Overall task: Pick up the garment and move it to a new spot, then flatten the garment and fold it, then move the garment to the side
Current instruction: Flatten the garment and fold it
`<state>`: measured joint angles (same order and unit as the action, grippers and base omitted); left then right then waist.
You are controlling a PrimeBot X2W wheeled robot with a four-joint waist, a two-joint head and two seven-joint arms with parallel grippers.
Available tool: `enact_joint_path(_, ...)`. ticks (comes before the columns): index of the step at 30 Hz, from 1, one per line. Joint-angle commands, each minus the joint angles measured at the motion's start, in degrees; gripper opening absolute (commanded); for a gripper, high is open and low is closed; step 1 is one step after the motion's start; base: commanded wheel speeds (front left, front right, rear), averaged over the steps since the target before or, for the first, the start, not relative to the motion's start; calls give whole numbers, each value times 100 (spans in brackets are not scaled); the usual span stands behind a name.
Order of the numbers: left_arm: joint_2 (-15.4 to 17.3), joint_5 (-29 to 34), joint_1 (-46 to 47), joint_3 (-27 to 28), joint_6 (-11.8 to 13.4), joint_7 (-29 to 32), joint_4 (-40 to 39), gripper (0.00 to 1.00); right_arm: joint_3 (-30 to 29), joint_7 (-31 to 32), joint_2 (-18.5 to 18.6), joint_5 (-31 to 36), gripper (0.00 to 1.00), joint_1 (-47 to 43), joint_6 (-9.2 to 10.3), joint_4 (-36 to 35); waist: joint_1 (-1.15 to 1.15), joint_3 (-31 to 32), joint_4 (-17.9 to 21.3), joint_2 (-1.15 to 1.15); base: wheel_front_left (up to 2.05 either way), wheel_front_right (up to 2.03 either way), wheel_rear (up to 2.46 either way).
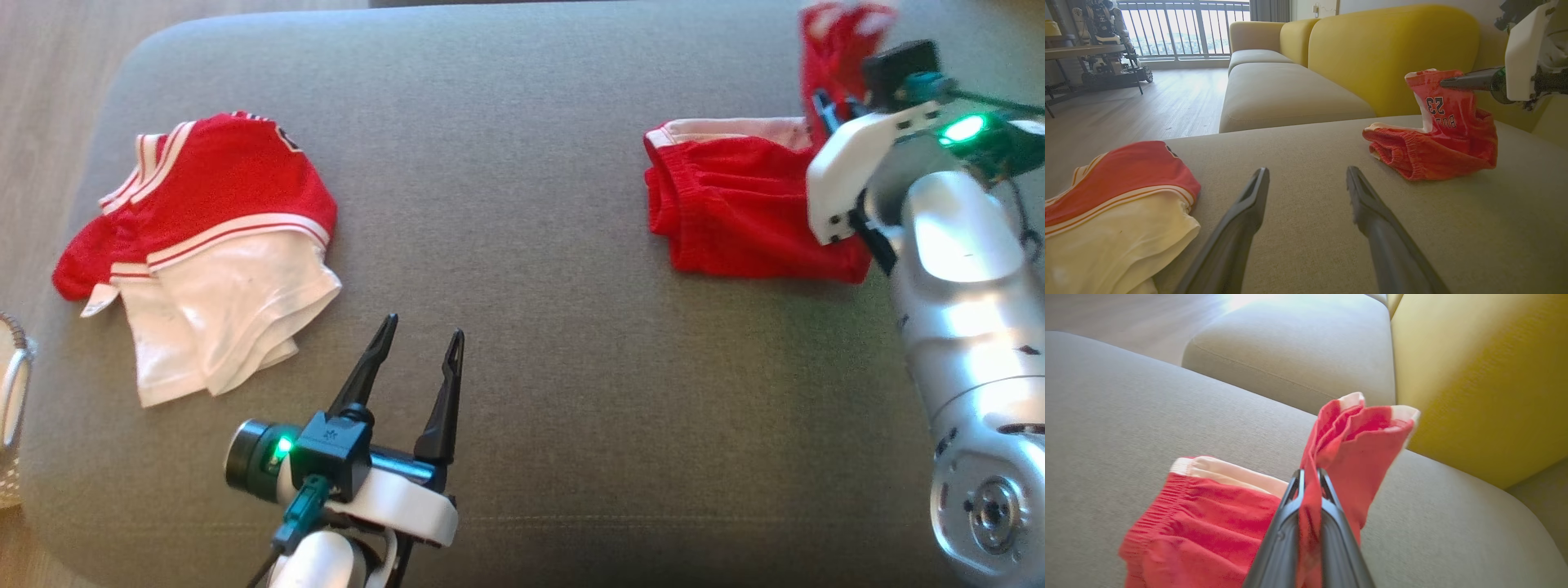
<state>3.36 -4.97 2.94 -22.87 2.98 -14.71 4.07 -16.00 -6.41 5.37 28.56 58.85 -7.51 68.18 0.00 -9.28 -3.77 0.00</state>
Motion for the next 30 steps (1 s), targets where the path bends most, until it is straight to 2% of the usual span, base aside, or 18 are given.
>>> enact_joint_path(1,-30,13,63,174,-14,-29,-154,100,246,-137,-172,-101,0,325,2,-41,0,66,-100,0,0,0,0)
enact_joint_path(6,-37,-19,16,135,-8,-29,-166,100,754,-394,-243,-456,0,286,2,324,0,66,-289,0,0,0,0)
enact_joint_path(13,-43,-74,12,88,-4,-29,-153,100,2210,-667,-247,-1812,0,-131,2,534,0,47,-482,0,0,0,0)
enact_joint_path(15,-44,-82,11,84,6,-29,-160,100,2675,-691,-248,-2270,0,-268,2,391,0,42,-492,0,0,0,0)
enact_joint_path(16,-44,-82,11,84,6,-29,-160,100,2675,-691,-248,-2270,0,-268,2,391,0,42,-492,0,0,0,0)
enact_joint_path(21,-45,-98,-1,117,52,-29,-181,100,3691,-349,-248,-3288,0,-827,2,-463,0,49,-457,0,0,0,0)
enact_joint_path(22,-46,-100,-6,129,63,-29,-187,100,3823,-242,-248,-3464,22,-956,2,-655,0,51,-441,0,0,0,0)
enact_joint_path(23,-46,-101,-12,143,75,-29,-194,100,3908,-145,-248,-3591,84,-1070,2,-827,0,54,-423,0,0,0,0)
enact_joint_path(24,-46,-101,-17,154,84,-29,-199,100,3933,-90,-248,-3680,100,-1170,2,-987,0,63,-407,0,0,0,0)
enact_joint_path(27,-47,-101,-30,173,100,-29,-211,100,3761,-90,-248,-3712,100,-1430,2,-1386,0,117,-364,0,0,0,0)
enact_joint_path(30,-47,-97,-58,207,131,-29,-236,100,3333,-253,-248,-3610,100,-1705,2,-1810,0,202,-310,0,0,0,0)
